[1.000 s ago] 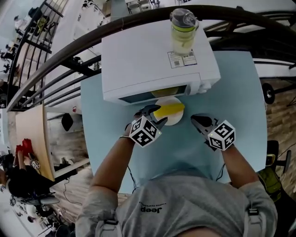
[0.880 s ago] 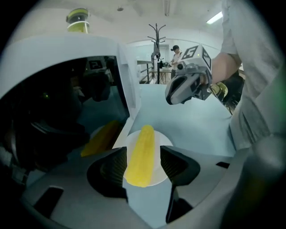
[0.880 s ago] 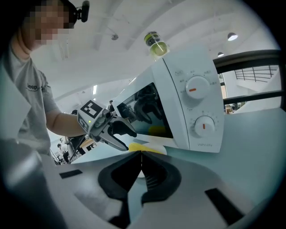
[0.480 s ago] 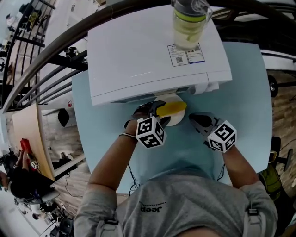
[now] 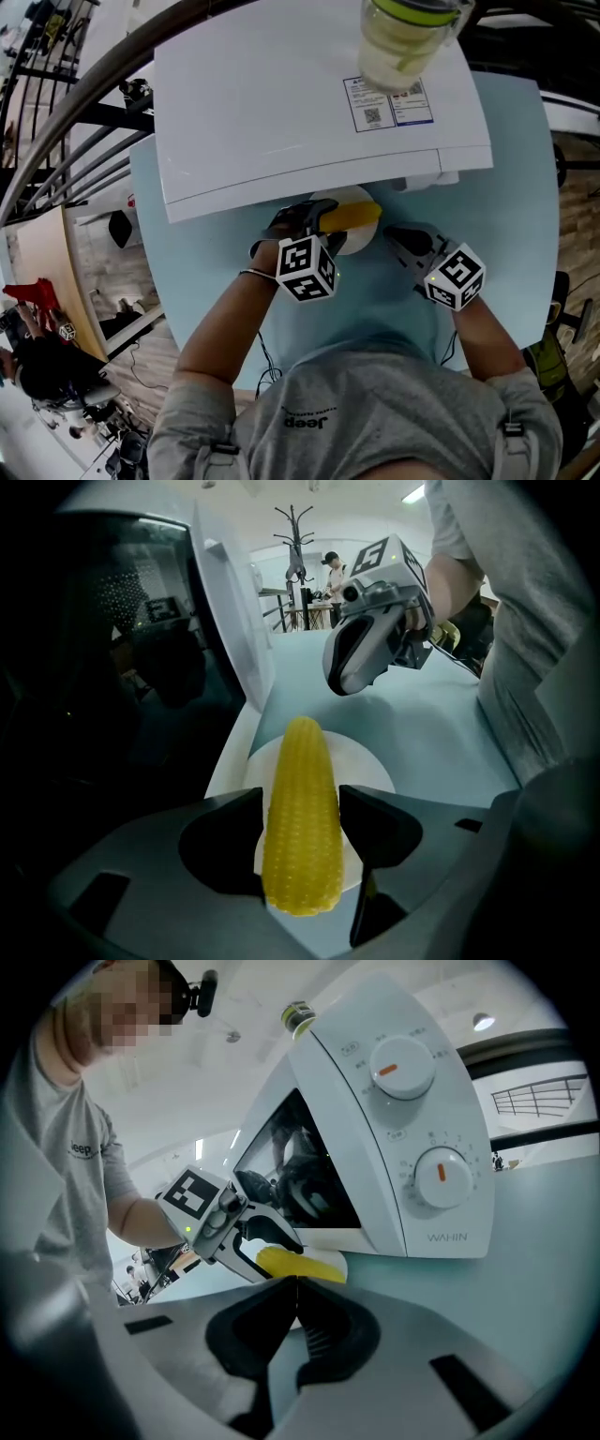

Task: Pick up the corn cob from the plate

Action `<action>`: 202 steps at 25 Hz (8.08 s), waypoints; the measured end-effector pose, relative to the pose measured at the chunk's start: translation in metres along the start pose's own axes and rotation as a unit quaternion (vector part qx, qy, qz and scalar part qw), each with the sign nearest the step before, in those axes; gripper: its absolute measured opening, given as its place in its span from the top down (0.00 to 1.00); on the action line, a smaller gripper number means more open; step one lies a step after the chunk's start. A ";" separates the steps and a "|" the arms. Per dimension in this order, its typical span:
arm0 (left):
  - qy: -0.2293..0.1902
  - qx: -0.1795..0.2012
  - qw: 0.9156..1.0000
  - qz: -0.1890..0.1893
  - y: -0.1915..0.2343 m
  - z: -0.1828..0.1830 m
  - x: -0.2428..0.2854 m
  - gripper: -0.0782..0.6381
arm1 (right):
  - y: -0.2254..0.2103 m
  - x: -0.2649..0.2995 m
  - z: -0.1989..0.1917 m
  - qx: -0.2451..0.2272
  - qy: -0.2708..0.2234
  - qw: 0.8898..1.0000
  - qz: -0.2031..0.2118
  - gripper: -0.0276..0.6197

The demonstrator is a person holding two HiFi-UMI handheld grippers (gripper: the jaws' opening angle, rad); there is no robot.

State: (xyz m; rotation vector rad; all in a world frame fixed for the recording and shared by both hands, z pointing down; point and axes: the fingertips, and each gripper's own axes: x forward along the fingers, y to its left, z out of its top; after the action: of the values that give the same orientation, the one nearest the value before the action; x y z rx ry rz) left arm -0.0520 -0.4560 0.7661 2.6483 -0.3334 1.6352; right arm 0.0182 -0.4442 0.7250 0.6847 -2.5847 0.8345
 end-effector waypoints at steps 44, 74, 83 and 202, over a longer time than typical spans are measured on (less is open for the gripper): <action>-0.268 -0.141 0.950 0.078 0.003 0.096 -0.213 0.52 | 0.083 -0.089 0.132 0.003 -0.128 0.991 -0.042 0.93; -0.542 -0.228 0.800 0.121 -0.027 0.116 -0.503 0.52 | 0.232 -0.167 0.271 -0.112 -0.236 0.961 -0.096 0.93; -0.572 -0.226 0.774 0.151 -0.093 0.185 -0.533 0.52 | 0.253 -0.258 0.280 -0.145 -0.245 0.956 -0.071 0.93; -0.367 -0.422 0.828 0.041 -0.393 -0.002 -0.289 0.52 | 0.334 -0.206 -0.097 -0.054 -0.017 0.998 -0.015 0.93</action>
State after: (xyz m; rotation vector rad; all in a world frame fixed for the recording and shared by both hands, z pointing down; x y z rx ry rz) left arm -0.1055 -0.0214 0.5509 2.3487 -0.9157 0.2054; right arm 0.0246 -0.0772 0.5560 0.7107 -2.6216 0.6726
